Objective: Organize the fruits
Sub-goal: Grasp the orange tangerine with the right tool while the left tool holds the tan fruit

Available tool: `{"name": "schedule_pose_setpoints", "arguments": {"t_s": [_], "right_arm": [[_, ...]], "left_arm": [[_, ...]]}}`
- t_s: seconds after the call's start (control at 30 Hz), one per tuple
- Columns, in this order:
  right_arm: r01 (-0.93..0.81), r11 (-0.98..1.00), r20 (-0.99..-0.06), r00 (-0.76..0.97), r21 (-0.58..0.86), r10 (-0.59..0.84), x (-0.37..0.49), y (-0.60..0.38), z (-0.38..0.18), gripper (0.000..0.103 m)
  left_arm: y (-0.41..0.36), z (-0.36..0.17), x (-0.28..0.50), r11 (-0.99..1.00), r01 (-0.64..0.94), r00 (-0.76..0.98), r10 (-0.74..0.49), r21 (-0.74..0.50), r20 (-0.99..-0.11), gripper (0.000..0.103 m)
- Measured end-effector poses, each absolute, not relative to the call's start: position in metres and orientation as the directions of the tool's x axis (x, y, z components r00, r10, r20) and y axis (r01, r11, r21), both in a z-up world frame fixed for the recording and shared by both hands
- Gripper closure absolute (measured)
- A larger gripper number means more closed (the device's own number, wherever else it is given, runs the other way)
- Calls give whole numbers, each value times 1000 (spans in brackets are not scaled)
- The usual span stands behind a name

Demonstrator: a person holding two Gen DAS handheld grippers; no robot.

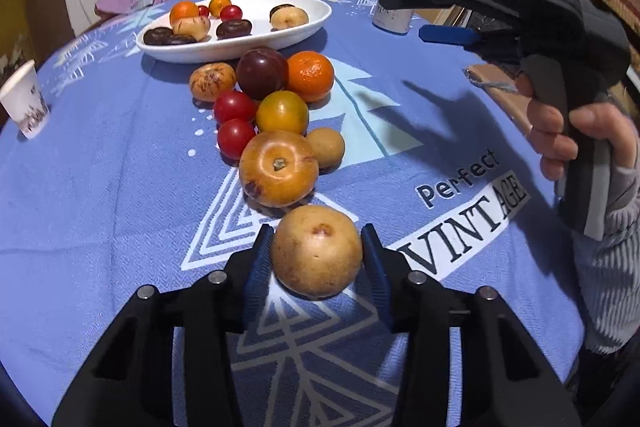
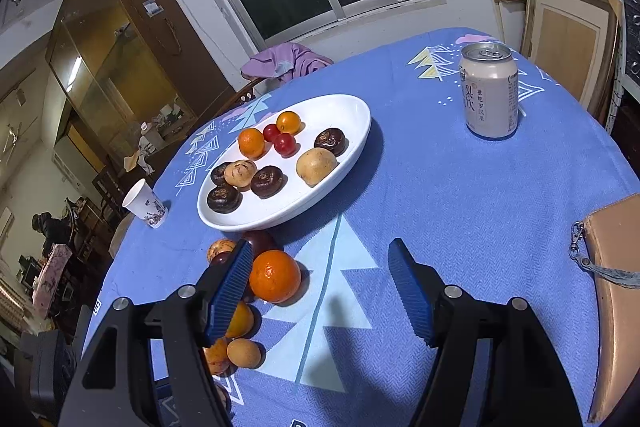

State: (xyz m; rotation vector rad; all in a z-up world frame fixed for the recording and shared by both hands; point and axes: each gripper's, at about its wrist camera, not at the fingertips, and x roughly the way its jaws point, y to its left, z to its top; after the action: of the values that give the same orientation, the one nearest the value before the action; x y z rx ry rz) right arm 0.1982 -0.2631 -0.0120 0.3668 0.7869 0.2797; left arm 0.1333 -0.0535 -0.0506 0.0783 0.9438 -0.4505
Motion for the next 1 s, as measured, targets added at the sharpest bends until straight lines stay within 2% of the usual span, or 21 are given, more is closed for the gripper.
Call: {"name": "schedule_pose_setpoints", "arguments": {"t_s": [0.2,0.37,0.5,0.73,0.83,1.0], "right_arm": [[-108,902,-634,676,418,375,198,-263,-13,32],[-124,912,-646,668,392,369,199,-254,-17,32],[-151,913,-673,632,378,384,203,-239,-28,32],[-212,926,-721,582,313,376,207,-211,-42,33],[-245,928,-737,564,280,371,208,-196,-45,33],[-199,967,-770,588,160,248,216,-188,-48,32]], "left_arm": [[-34,-38,140,929,352,557,-310,-119,-771,60],[12,-11,169,972,216,646,-216,-95,-732,60],[43,-9,203,990,105,672,-142,-96,-727,60],[68,-44,227,981,46,602,-179,-190,-778,59],[70,-47,231,982,43,600,-173,-184,-781,59],[65,-50,230,983,59,593,-173,-173,-786,59]]}}
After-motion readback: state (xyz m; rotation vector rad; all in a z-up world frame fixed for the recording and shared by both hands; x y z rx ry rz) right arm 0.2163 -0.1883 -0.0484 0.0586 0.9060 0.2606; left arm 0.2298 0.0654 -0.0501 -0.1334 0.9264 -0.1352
